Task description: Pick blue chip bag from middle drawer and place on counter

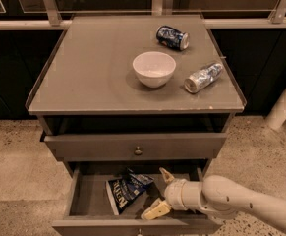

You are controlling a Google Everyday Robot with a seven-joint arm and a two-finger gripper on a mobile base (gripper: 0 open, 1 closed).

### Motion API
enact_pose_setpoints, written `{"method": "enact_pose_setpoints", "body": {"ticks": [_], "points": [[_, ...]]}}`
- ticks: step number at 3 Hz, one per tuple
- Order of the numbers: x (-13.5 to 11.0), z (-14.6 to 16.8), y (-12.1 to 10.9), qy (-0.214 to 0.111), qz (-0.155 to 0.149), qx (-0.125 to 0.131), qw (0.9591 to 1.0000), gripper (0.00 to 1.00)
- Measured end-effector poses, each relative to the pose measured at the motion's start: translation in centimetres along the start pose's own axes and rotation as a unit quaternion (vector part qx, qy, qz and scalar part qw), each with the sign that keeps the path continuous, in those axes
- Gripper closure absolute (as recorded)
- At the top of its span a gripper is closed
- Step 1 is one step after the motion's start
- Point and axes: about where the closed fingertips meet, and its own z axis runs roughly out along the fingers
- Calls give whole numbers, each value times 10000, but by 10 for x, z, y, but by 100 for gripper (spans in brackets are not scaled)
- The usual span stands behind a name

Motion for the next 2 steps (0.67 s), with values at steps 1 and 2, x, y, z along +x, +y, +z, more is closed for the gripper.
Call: {"method": "enact_pose_setpoints", "body": {"ticks": [1,2], "points": [[-4,19,-15,4,-105,-5,9999,0],[-13,37,-27,-57,-217,23,9997,0]]}}
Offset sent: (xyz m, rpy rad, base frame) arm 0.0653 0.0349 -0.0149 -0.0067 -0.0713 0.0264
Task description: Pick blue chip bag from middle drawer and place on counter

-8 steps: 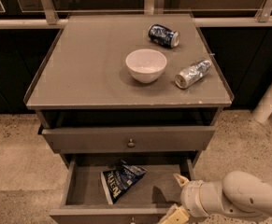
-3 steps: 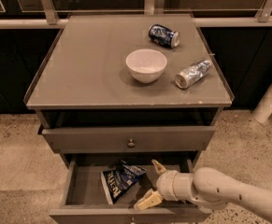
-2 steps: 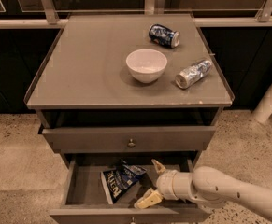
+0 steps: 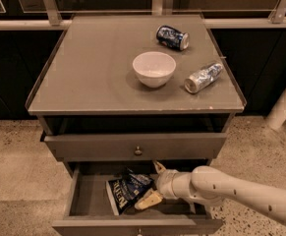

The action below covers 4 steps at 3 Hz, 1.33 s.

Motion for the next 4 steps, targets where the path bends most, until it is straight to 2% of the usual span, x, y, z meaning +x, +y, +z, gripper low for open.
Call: {"method": "enact_pose_setpoints", "body": {"ticks": [1,3,4], "points": [[-1,14,-5,6,-44,7,10000,0],[32,40,17,248,288,-103,9992,0],[32,40,17,248,288,-104,9992,0]]}}
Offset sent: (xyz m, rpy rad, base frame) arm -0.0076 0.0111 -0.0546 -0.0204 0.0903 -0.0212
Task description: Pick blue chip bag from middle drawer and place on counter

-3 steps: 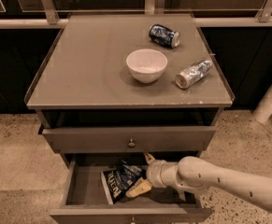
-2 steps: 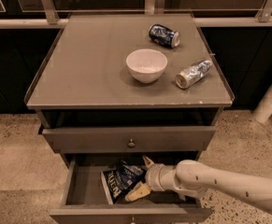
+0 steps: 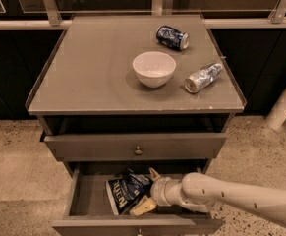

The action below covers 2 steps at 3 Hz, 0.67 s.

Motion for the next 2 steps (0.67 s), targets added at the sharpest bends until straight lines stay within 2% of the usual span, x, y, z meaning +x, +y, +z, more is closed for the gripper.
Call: {"method": "enact_pose_setpoints", "body": {"ticks": [1,2], "points": [[0,0,0,0,0,0,10000,19],[0,0,0,0,0,0,10000,42]]}}
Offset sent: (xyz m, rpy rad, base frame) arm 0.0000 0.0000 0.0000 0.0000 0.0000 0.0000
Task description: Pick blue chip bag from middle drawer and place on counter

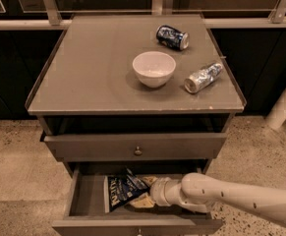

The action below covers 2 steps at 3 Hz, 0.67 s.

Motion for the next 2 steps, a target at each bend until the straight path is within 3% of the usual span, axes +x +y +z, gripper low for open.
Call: {"method": "enact_pose_setpoints", "body": {"ticks": [2], "points": [[0,0,0,0,0,-1,10000,88]]}}
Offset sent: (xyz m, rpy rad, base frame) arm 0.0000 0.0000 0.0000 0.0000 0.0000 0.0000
